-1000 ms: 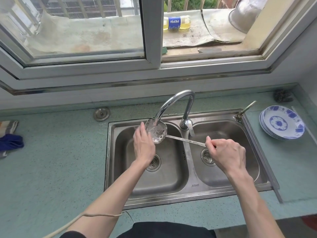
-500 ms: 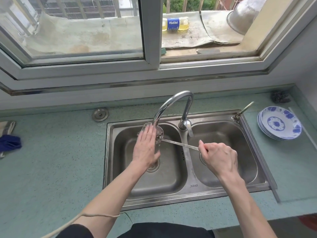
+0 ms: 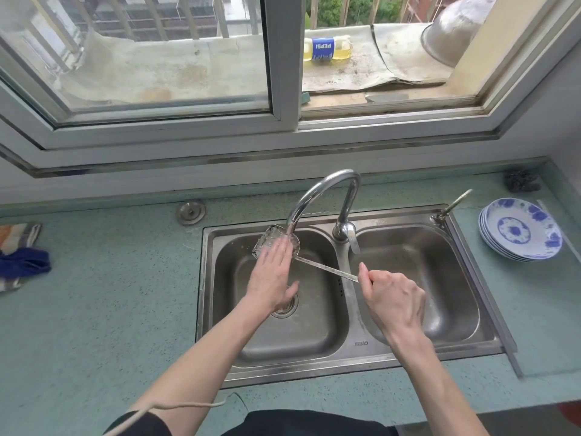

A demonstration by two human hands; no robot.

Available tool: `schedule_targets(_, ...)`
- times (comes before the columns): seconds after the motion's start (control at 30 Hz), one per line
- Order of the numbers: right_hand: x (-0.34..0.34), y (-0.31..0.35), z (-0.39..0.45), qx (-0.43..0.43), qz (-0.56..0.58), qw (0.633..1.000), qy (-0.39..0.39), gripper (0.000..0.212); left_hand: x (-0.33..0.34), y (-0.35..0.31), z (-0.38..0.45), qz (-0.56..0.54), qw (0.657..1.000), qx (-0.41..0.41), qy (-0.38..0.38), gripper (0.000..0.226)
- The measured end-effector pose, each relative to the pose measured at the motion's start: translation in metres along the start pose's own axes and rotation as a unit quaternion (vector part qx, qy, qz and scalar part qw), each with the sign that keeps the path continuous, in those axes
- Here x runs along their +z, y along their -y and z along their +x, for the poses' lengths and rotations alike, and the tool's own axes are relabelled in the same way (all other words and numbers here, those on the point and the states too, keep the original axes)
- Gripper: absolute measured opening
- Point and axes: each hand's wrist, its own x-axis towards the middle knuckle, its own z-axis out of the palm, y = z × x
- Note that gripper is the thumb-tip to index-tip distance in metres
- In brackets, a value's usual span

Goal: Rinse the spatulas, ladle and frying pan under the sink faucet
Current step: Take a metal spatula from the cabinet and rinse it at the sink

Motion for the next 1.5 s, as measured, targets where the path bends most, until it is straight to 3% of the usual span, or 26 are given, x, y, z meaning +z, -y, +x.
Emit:
schedule_targets(0.13, 0.002, 0.003, 0.002, 0.002, 0.006, 1.000, 0.007, 0.059, -0.002, -0.005, 0.004, -0.061, 0.998, -0.003, 0.014, 0.087)
schedule_targets(0.43, -0.001, -0.007, 0.002, 0.012, 0.060, 0.998, -0.021, 0.061, -0.014, 0.002, 0.019, -0.004, 0.987, -0.094, -0.134, 0.065)
schedule_targets(0.6, 0.001, -0.021, 0.006, 0.020, 0.070, 0.997, -0.020, 0.063, -0.015, -0.009, 0.019, -0.084, 0.968, -0.127, -0.197, 0.041)
schedule_targets(0.67, 0.003, -0.026, 0.006, 0.021, 0.067, 0.997, -0.018, 0.063, -0.012, -0.009, 0.018, -0.128, 0.960, -0.141, -0.207, 0.046)
schedule_targets(0.73, 0.004, -0.027, 0.004, 0.019, 0.066, 0.997, -0.019, 0.065, -0.013, -0.010, 0.019, -0.247, 0.928, -0.162, -0.228, 0.063)
schedule_targets(0.83, 0.005, -0.028, 0.003, 0.026, 0.066, 0.997, -0.003, 0.065, -0.024, -0.016, 0.020, -0.413, 0.836, -0.243, -0.267, 0.076)
schedule_targets(0.93, 0.006, -0.029, 0.002, 0.032, 0.077, 0.997, 0.000, 0.066, -0.025, -0.014, 0.027, -0.545, 0.732, -0.325, -0.247, 0.057)
schedule_targets(0.97, 0.006, -0.031, 0.003, 0.031, 0.076, 0.997, -0.002, 0.065, -0.022, -0.011, 0.028, -0.568, 0.712, -0.337, -0.238, 0.046)
schedule_targets(1.07, 0.005, -0.034, 0.007, 0.032, 0.065, 0.997, 0.000, 0.064, -0.014, -0.004, 0.029, -0.569, 0.705, -0.356, -0.229, 0.013)
schedule_targets(1.2, 0.004, -0.034, 0.010, 0.031, 0.060, 0.998, 0.001, 0.062, -0.015, -0.003, 0.026, -0.552, 0.711, -0.358, -0.249, 0.035)
schedule_targets(1.3, 0.002, -0.035, 0.012, 0.026, 0.053, 0.998, -0.006, 0.062, -0.013, 0.000, 0.026, -0.562, 0.726, -0.336, -0.210, 0.035)
schedule_targets(1.4, -0.001, -0.040, 0.016, 0.024, 0.038, 0.999, -0.009, 0.062, -0.009, 0.003, 0.027, -0.666, 0.680, -0.280, -0.123, 0.015)
schedule_targets(1.5, -0.004, -0.043, 0.019, 0.020, 0.031, 0.999, -0.013, 0.062, -0.002, 0.005, 0.023, -0.719, 0.631, -0.278, -0.086, 0.027)
